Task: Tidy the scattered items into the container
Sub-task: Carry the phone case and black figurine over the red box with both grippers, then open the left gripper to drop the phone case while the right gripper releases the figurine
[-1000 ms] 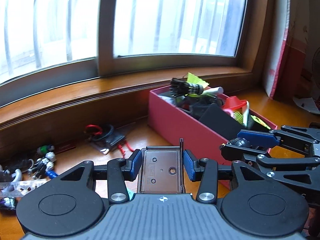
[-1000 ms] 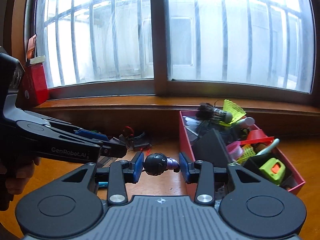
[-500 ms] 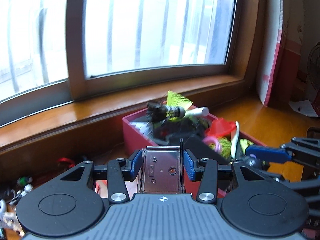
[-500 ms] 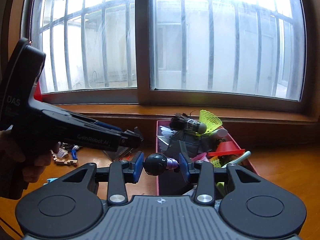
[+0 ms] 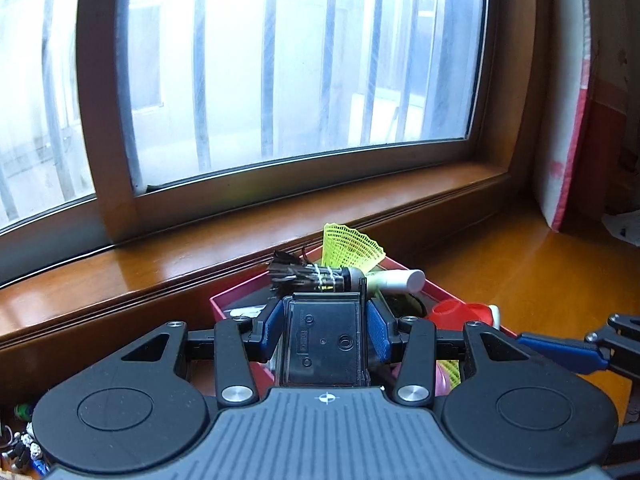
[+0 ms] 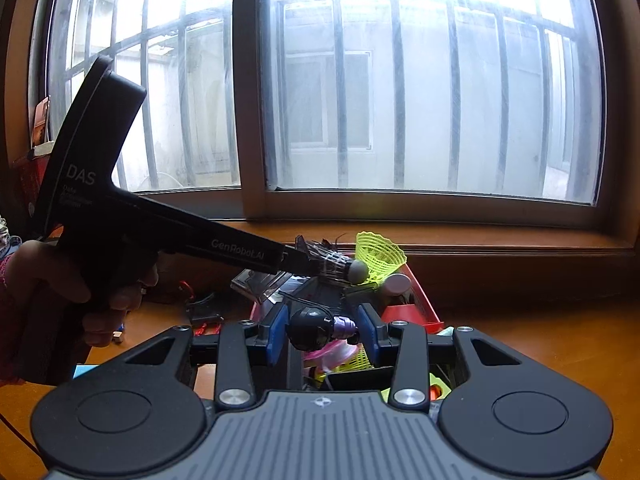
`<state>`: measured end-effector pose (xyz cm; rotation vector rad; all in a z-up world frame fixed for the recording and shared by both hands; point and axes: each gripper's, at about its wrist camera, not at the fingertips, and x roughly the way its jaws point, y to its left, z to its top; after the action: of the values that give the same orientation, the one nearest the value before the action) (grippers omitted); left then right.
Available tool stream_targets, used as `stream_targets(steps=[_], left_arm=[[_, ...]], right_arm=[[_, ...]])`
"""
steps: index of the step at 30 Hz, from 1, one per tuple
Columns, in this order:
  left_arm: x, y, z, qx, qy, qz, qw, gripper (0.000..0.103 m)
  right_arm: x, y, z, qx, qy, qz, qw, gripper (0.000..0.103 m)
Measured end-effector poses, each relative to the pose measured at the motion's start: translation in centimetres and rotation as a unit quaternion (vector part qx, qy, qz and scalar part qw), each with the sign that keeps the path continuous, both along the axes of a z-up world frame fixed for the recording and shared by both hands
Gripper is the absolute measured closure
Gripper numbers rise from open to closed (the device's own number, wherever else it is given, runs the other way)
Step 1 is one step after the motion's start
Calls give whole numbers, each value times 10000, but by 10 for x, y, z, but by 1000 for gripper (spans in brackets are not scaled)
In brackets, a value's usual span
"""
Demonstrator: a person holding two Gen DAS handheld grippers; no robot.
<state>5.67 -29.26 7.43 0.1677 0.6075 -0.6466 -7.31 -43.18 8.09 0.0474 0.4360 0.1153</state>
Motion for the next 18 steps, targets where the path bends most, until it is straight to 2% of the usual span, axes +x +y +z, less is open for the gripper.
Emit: stream_targets(steps=[5,6,7,8,11,18], left_arm=[[10,-9,-6,56,193,131,9997,57],[11,-8,-7,42,236,161,9996,54],[10,-7,-8,9,274,181,9995,52],[9,-5,-7,-30,300,196,9994,48],[3,2,-6,-104,339,300,9989,36],[-16,23,2,-148,464,695,9964,15]], right_arm=[[10,-4,-10,-20,90,-31,10000,62],[11,-4,-12,-31,108,-49,9999,60],[8,-3,-12,-36,120,-65,9999,52],[7,-2,-13,-35,128,-79,9999,48],[4,-1,-14,-49,93,-149,9998,44],[-14,10,-7,-64,16,-287,9996,22]])
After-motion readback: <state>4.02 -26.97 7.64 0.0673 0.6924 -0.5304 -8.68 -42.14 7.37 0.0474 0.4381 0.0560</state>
